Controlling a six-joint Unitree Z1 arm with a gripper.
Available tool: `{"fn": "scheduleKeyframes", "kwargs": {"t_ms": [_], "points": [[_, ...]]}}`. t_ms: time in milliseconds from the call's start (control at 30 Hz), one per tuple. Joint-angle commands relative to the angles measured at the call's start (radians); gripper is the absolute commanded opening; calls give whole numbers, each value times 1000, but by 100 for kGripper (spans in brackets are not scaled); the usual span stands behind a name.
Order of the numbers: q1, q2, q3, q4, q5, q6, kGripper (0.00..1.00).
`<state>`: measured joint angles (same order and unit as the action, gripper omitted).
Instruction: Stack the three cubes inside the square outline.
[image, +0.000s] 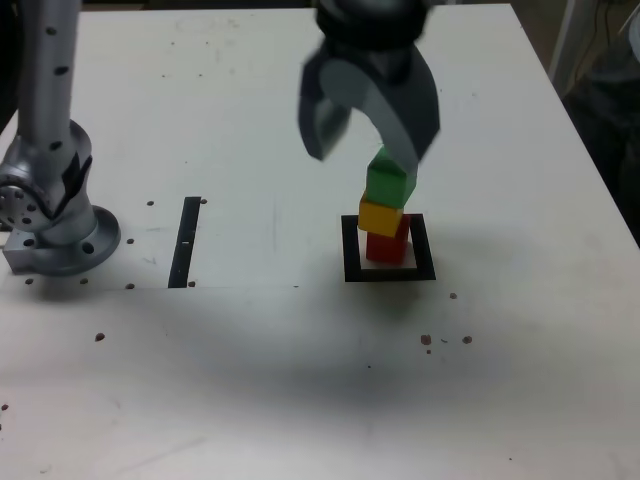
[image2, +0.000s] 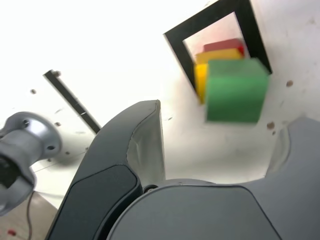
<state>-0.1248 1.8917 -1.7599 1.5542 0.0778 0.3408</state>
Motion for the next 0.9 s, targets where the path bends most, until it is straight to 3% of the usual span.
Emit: {"fn": "scheduleKeyframes", "kwargs": {"t_ms": [0, 200, 367, 667, 867], "points": [[-2, -55, 29, 10, -2, -9, 99], [-2, -207, 230, -6, -7, -72, 99], [-2, -325, 508, -101, -12, -146, 99], [-2, -386, 838, -292, -15, -248, 99], [-2, -417, 980, -403, -37, -288, 99]]}}
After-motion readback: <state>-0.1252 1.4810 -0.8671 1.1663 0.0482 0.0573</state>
